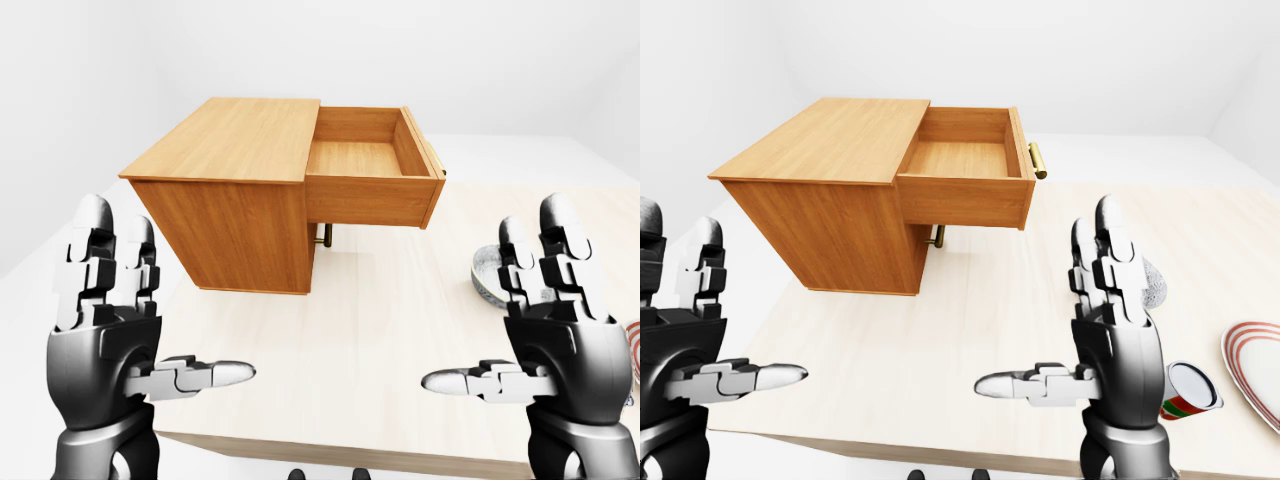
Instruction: Put the ketchup in the top drawer of the cabinet.
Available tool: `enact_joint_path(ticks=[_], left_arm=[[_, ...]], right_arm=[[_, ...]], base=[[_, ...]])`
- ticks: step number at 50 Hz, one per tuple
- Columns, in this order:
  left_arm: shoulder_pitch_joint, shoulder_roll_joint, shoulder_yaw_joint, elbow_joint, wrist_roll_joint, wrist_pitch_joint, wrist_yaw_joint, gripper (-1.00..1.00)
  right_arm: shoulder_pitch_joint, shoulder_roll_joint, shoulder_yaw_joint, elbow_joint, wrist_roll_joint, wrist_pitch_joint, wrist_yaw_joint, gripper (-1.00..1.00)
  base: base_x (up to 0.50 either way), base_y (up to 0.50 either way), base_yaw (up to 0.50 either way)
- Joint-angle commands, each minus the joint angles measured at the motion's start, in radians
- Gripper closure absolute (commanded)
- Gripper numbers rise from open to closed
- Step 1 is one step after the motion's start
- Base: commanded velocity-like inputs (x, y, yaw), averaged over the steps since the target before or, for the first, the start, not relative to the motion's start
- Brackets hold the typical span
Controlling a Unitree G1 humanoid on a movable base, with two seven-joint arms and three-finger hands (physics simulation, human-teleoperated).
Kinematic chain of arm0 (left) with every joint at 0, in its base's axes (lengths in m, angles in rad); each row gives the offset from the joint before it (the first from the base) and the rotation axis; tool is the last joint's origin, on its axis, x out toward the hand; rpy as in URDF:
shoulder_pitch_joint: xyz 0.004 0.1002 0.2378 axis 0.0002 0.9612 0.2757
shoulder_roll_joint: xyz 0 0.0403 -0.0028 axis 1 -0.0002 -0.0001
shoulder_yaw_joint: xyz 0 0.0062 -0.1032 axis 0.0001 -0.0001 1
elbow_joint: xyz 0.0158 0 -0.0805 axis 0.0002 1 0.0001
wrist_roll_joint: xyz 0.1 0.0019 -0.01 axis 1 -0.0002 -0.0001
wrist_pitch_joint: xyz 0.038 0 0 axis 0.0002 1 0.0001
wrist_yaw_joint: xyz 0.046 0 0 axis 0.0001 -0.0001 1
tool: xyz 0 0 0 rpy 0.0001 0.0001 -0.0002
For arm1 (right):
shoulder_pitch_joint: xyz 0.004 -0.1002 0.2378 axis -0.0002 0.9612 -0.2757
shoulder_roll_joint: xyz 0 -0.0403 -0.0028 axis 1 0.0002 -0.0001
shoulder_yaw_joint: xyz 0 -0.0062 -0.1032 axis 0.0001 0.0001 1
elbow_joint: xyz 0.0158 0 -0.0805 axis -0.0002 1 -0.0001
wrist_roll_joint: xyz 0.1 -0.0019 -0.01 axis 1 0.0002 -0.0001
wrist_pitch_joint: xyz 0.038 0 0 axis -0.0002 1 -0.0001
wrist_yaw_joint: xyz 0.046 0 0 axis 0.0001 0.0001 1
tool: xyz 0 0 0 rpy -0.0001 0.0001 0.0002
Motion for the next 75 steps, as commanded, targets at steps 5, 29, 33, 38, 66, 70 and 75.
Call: enact_joint_path(ticks=[5, 29, 33, 38, 66, 70, 75], left_arm=[[-0.001, 0.004, -0.007, 0.007, 0.002, 0.000, 0.006, -1.00], [0.000, -0.004, 0.027, -0.026, -0.022, 0.000, -0.007, -1.00], [-0.001, -0.005, 0.040, -0.030, -0.031, 0.000, -0.010, -1.00], [-0.002, -0.006, 0.029, -0.037, -0.024, 0.000, -0.008, -1.00], [-0.004, -0.003, 0.029, -0.022, -0.022, 0.000, -0.006, -1.00], [-0.007, -0.001, 0.029, -0.017, -0.021, 0.000, -0.005, -1.00], [-0.006, -0.002, 0.026, -0.015, -0.017, 0.000, -0.004, -1.00]], right_arm=[[0.259, -0.680, -0.421, -0.066, 0.625, 0.000, -0.372, -1.00], [0.076, -0.860, -1.493, -0.066, 1.156, 0.000, 0.058, -1.00], [-0.033, -0.963, -1.493, -0.066, 1.204, 0.000, 0.061, -1.00], [-0.144, -0.998, -1.493, -0.066, 1.173, 0.000, 0.156, -1.00], [-0.225, -0.808, -1.264, -0.066, -0.195, 0.000, 0.566, -1.00], [-0.283, -0.767, -1.212, -0.040, -0.408, 0.000, 0.566, -1.00], [-0.332, -0.718, -1.192, -0.006, -0.523, 0.000, 0.566, -1.00]], base=[[0.00, 0.00, 0.00], [0.00, 0.00, 0.00], [0.00, 0.00, 0.00], [0.00, 0.00, 0.00], [0.00, 0.00, 0.00], [0.00, 0.00, 0.00], [0.00, 0.00, 0.00]])
